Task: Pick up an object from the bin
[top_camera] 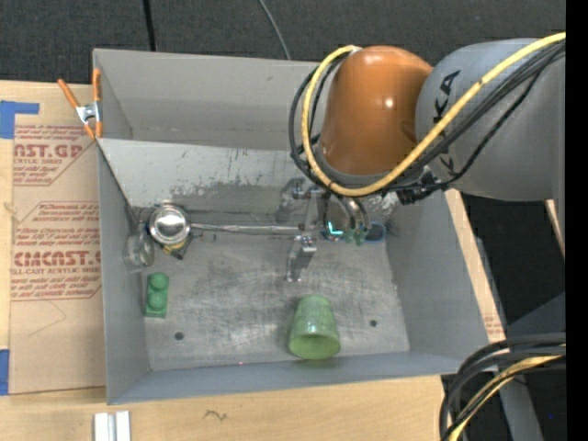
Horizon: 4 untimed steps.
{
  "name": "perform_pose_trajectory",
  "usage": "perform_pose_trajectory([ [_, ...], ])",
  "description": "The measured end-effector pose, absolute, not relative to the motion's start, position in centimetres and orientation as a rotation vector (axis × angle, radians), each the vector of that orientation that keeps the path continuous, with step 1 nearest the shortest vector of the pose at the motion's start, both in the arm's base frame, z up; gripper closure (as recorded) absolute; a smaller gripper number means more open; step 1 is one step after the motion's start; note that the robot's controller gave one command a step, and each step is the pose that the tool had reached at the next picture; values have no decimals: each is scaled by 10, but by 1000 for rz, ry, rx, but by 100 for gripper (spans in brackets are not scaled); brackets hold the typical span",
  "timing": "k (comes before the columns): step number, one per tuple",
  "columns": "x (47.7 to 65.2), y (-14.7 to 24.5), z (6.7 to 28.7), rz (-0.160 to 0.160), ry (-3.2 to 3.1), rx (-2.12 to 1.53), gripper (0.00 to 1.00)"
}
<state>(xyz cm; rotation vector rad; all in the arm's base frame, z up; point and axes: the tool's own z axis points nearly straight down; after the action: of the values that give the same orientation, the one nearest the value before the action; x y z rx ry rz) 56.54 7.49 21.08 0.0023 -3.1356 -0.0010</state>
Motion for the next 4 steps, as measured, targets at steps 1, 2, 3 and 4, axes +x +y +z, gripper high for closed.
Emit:
perform_pose_trajectory([
  [1,541,31,123,-5,-3117,512,0],
  [2,535,26,122,-2,-3102,669,0],
  [3,487,-35,132,7,-2995,959,0],
  [4,499,-14,71,-4,-2389,2045,0],
])
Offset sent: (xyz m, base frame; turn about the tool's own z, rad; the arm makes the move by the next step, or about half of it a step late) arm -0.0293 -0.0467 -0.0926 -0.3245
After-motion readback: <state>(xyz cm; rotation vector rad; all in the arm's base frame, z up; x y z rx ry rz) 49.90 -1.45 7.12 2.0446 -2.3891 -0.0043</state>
